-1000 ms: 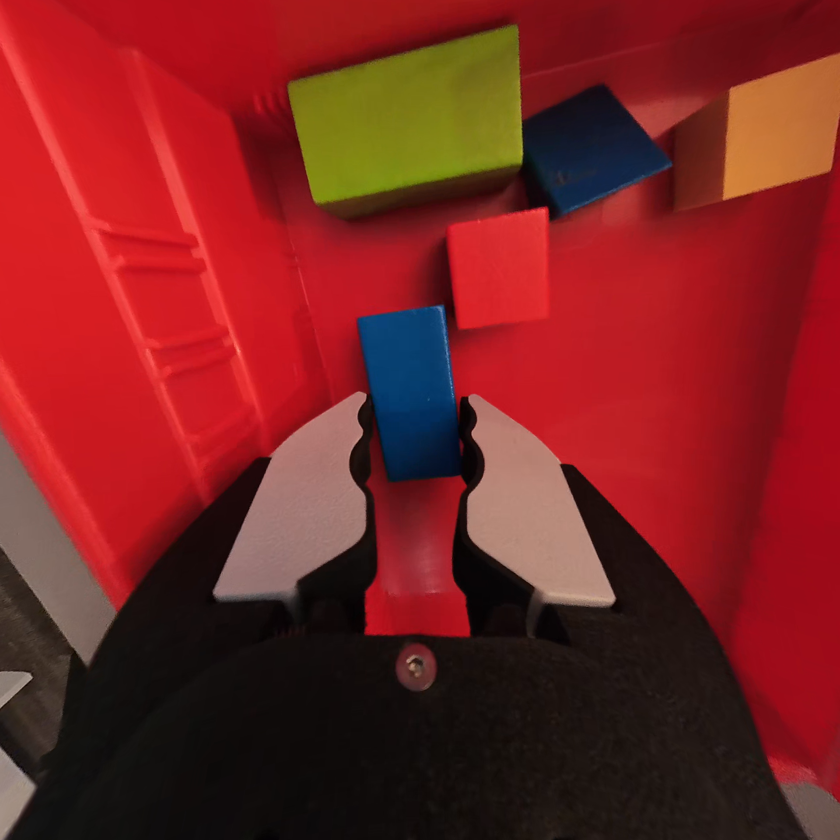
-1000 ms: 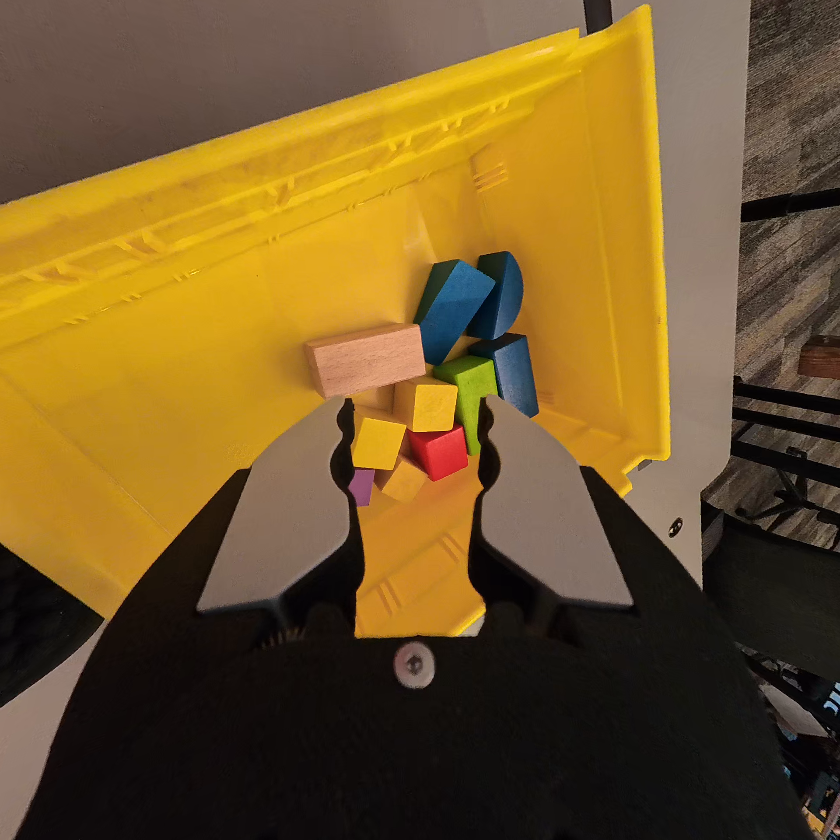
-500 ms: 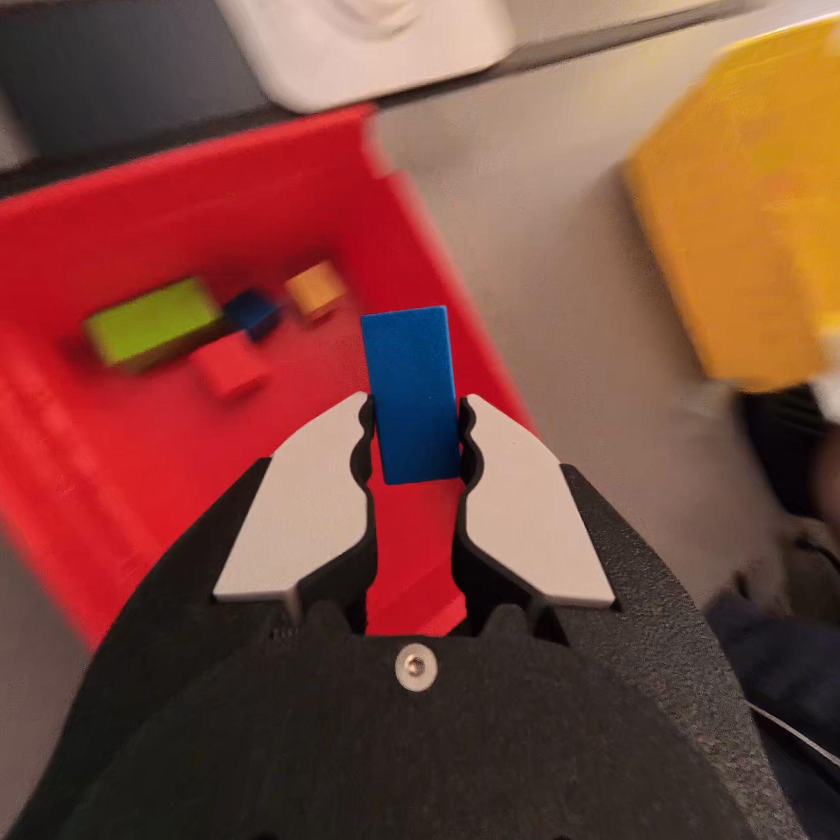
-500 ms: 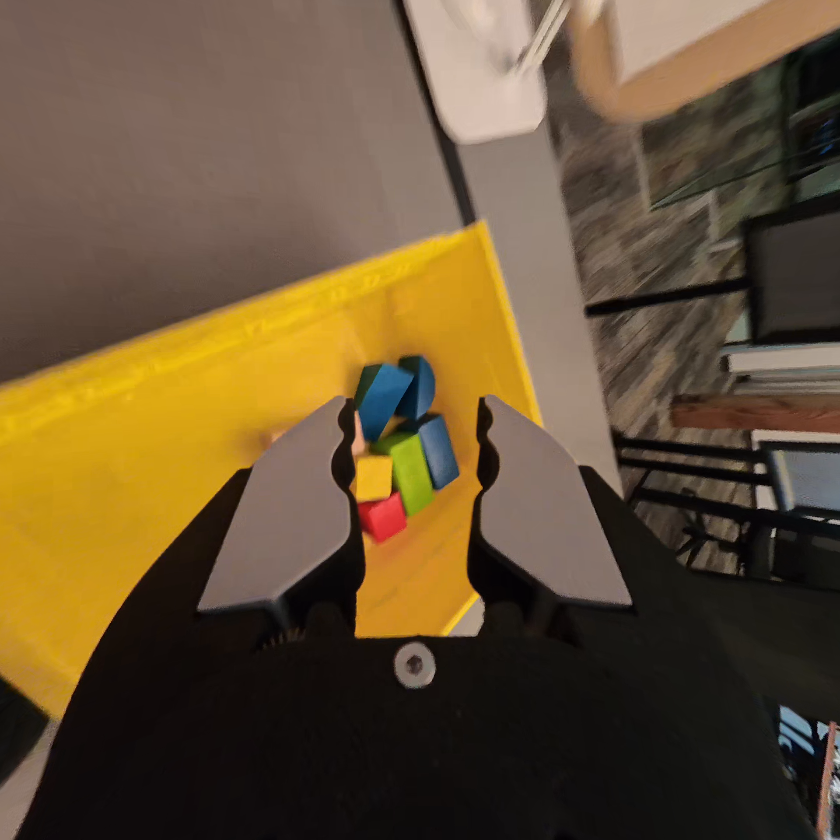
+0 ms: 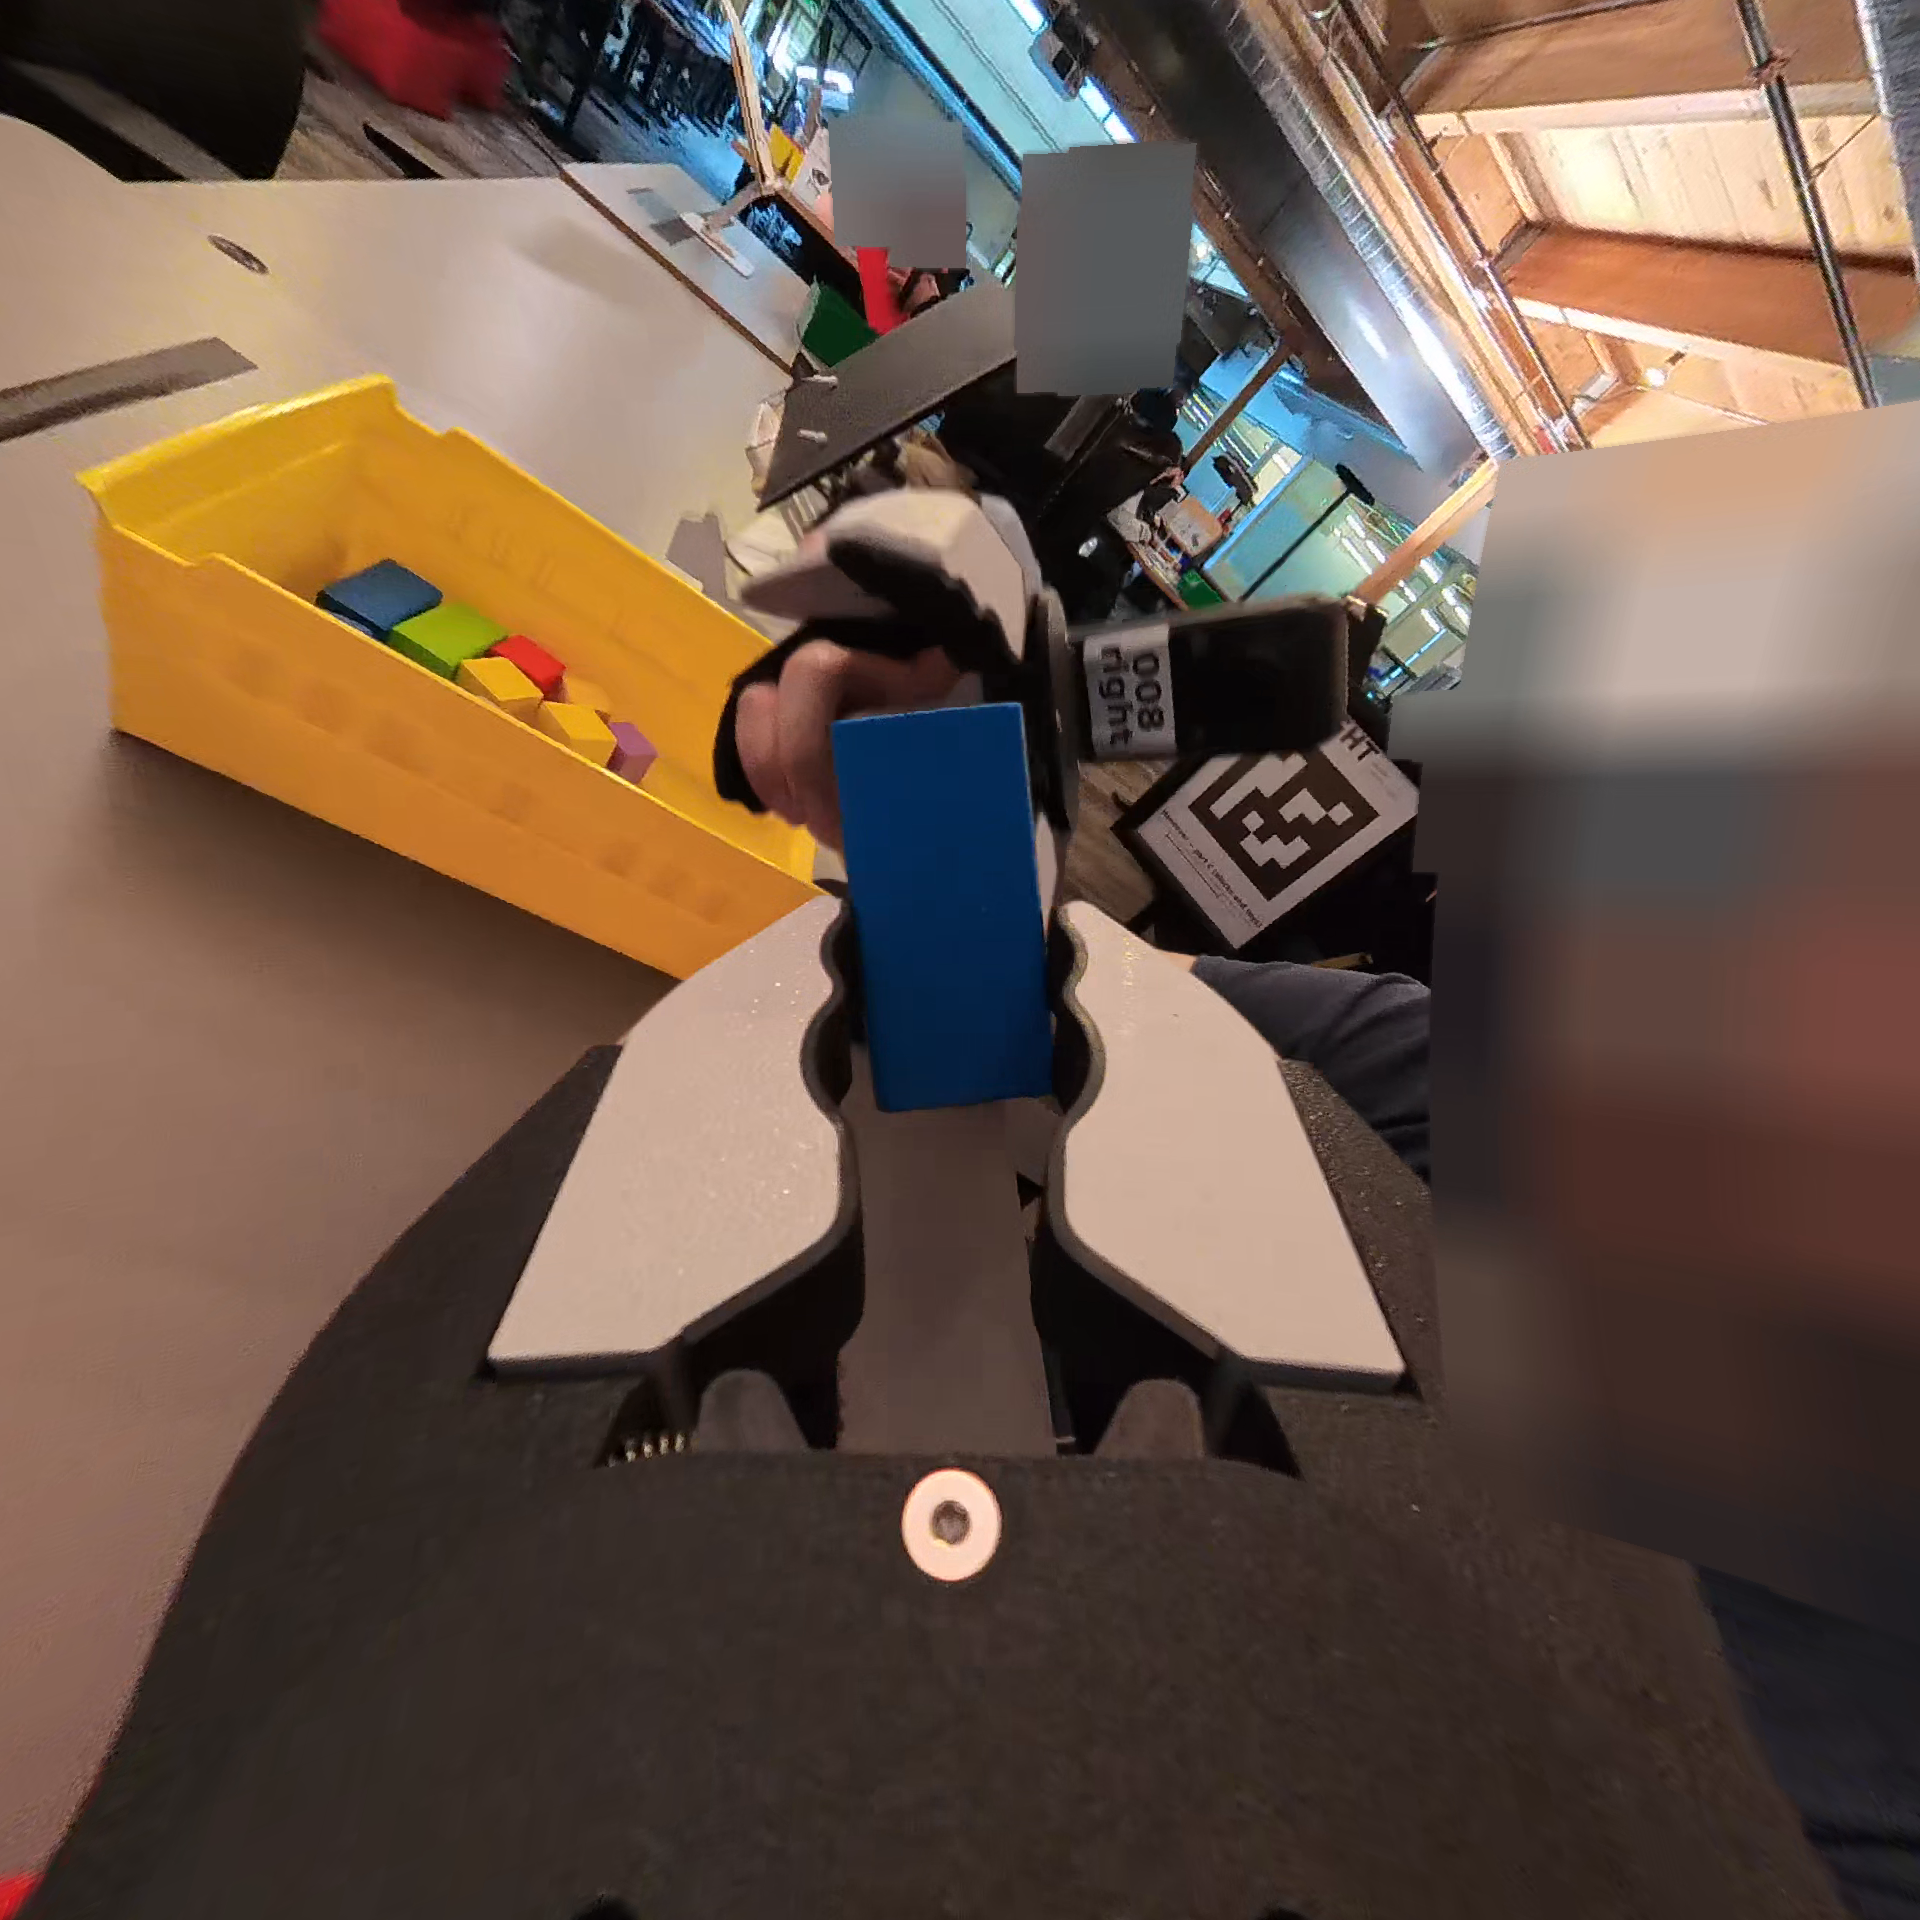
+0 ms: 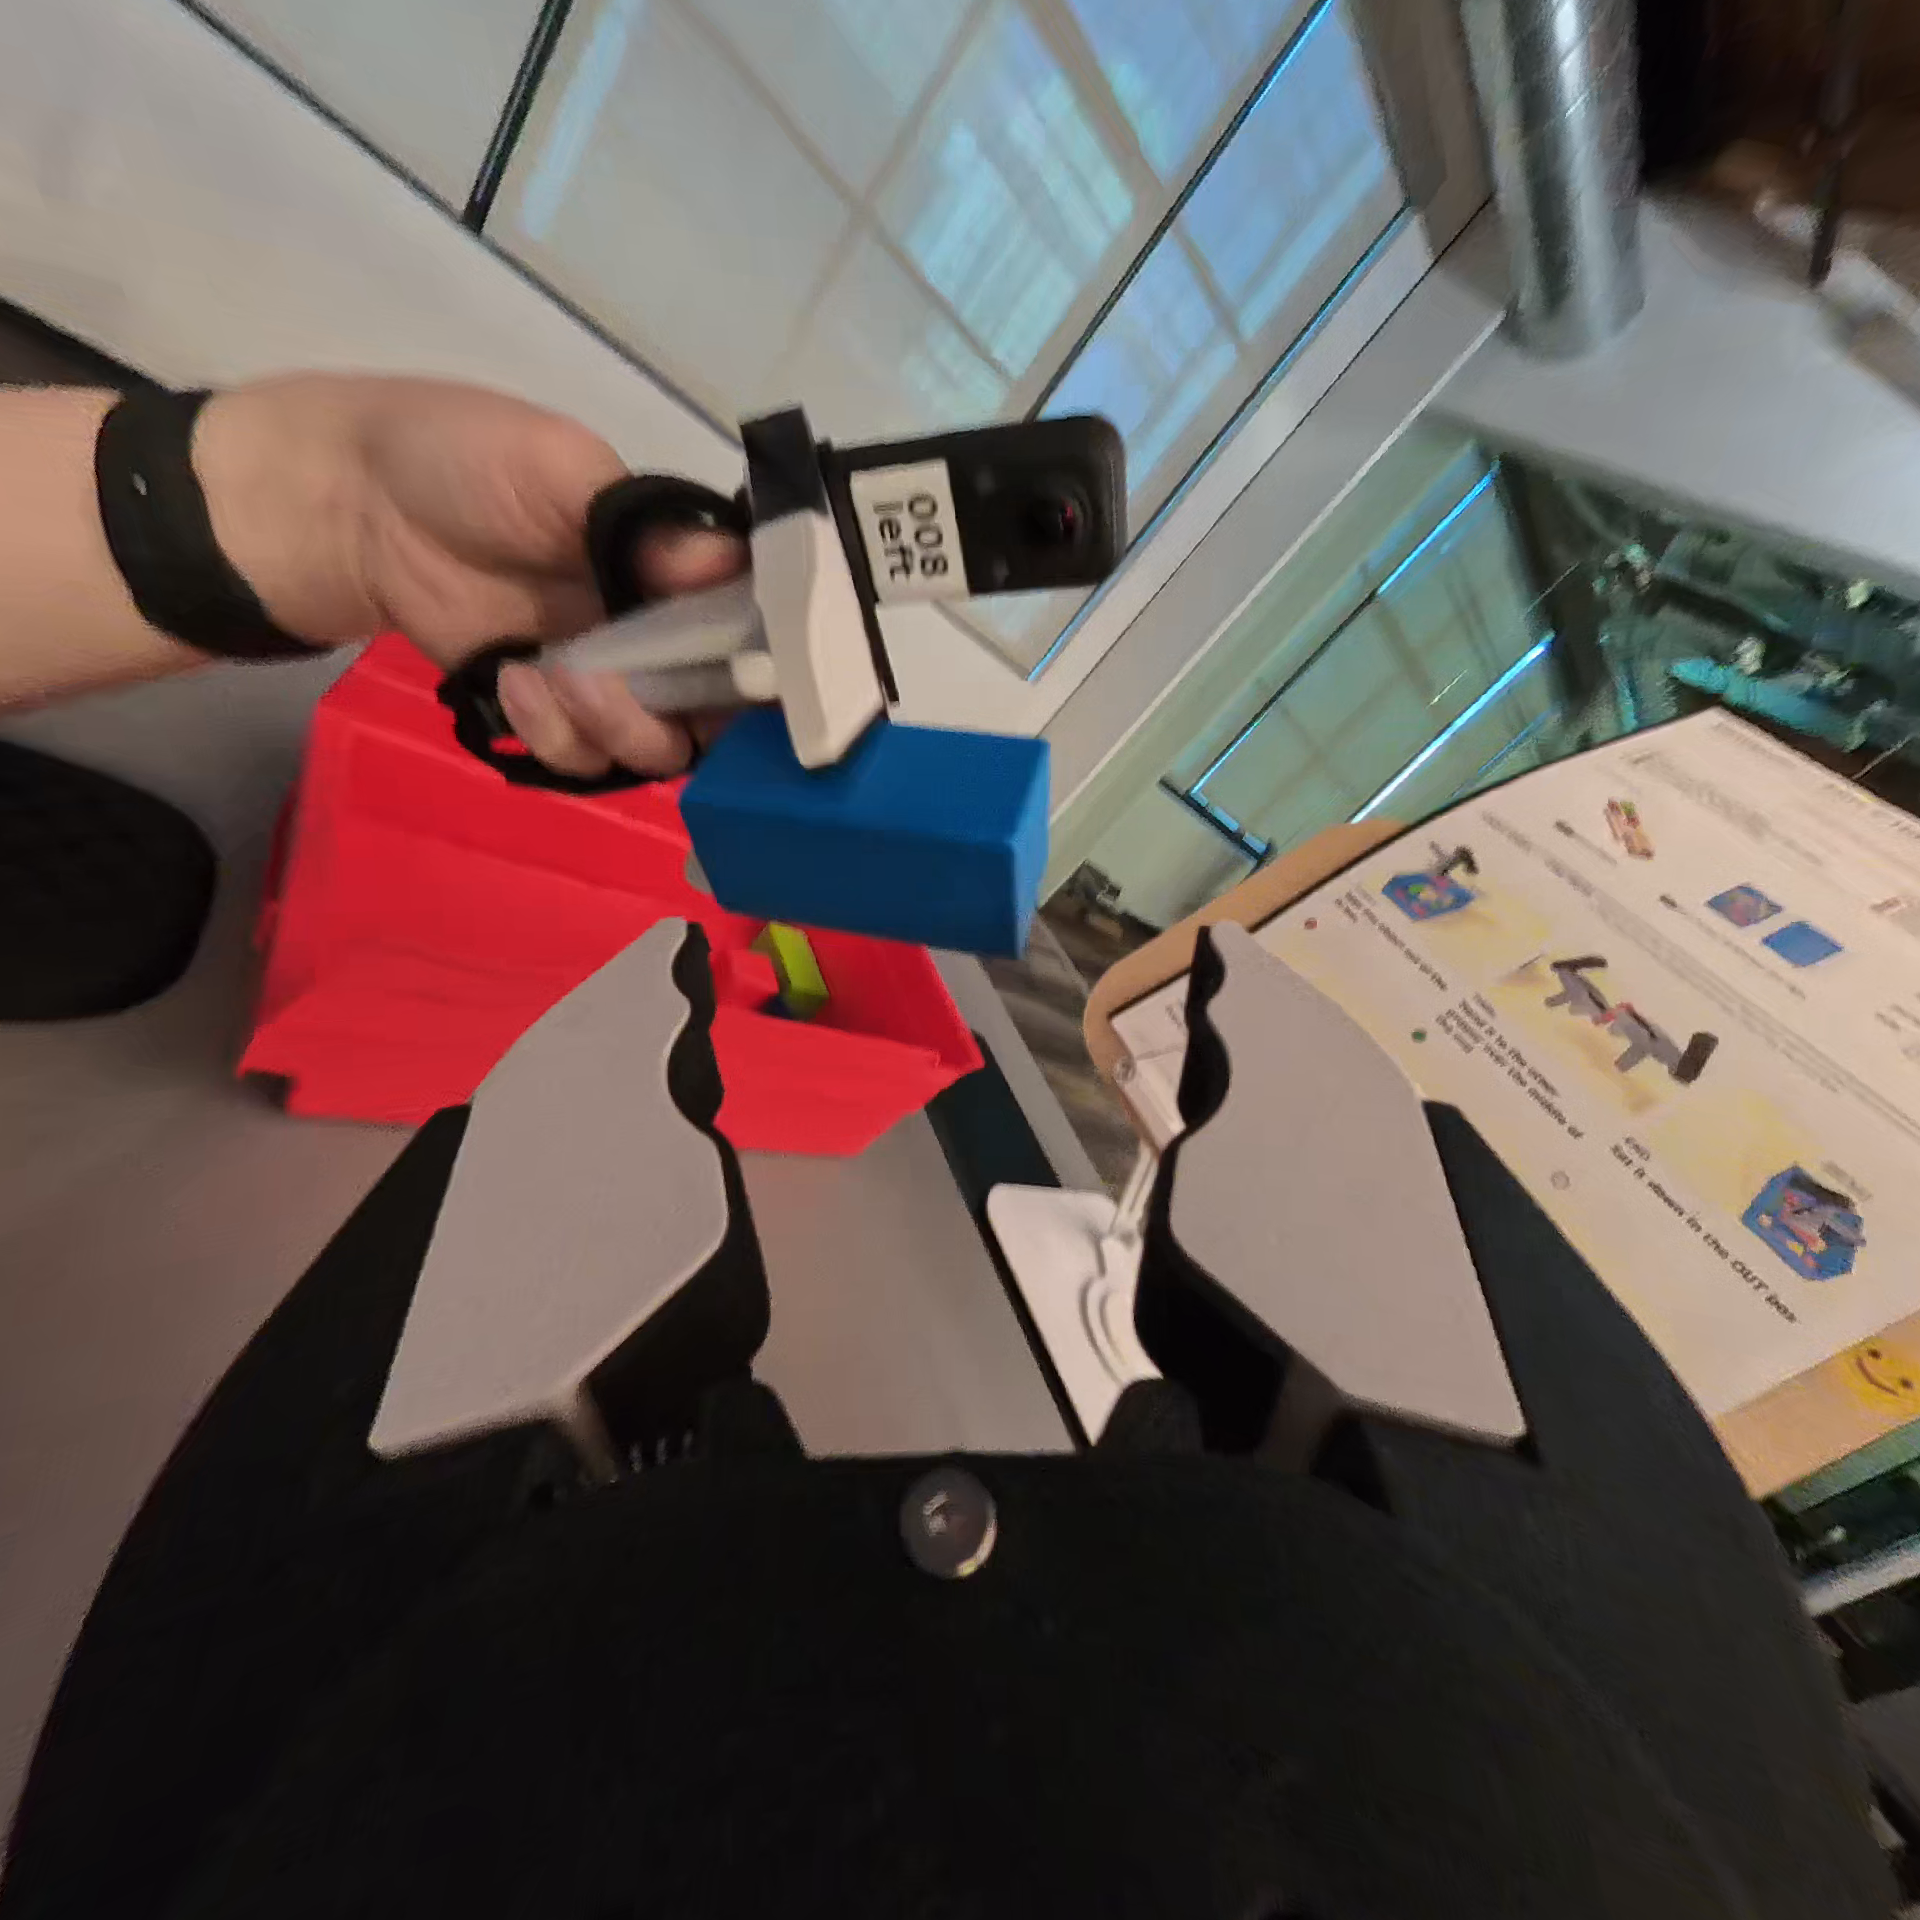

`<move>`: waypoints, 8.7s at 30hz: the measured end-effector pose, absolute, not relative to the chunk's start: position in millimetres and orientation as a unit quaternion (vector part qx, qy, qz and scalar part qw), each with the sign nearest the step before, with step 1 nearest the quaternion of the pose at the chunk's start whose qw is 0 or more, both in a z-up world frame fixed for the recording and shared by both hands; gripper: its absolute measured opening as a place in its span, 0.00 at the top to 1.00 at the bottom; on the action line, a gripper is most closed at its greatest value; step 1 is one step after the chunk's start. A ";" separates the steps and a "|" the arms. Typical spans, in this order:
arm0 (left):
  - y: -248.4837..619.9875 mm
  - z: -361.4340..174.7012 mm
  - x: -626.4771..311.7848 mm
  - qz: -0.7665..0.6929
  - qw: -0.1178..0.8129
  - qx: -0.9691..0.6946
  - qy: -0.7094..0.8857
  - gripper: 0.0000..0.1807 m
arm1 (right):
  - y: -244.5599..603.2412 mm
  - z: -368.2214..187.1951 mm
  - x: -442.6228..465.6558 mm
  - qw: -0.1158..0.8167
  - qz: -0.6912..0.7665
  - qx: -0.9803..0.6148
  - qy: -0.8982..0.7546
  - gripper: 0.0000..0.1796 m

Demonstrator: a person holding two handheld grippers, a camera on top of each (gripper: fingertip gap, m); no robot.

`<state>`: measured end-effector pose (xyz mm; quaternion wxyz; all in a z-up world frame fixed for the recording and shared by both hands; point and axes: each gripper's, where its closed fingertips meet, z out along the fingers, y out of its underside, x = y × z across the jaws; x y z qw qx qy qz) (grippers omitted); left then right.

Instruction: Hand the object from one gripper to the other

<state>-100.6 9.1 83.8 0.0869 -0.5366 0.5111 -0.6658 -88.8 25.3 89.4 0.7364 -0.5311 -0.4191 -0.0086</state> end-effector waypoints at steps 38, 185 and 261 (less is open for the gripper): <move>6.4 114.5 -111.7 -0.681 0.160 -0.500 0.510 0.78 | -34.6 -30.0 139.3 0.348 -0.037 -0.866 -0.358 0.60; -13.2 86.0 -150.8 -0.581 0.100 -0.496 0.638 0.77 | -44.3 56.9 46.6 0.464 -0.083 -0.746 -0.470 0.80; 224.5 -90.6 -188.1 -0.107 0.358 -0.690 0.620 0.80 | -98.4 -25.9 200.8 0.187 -0.163 -0.952 -0.178 0.80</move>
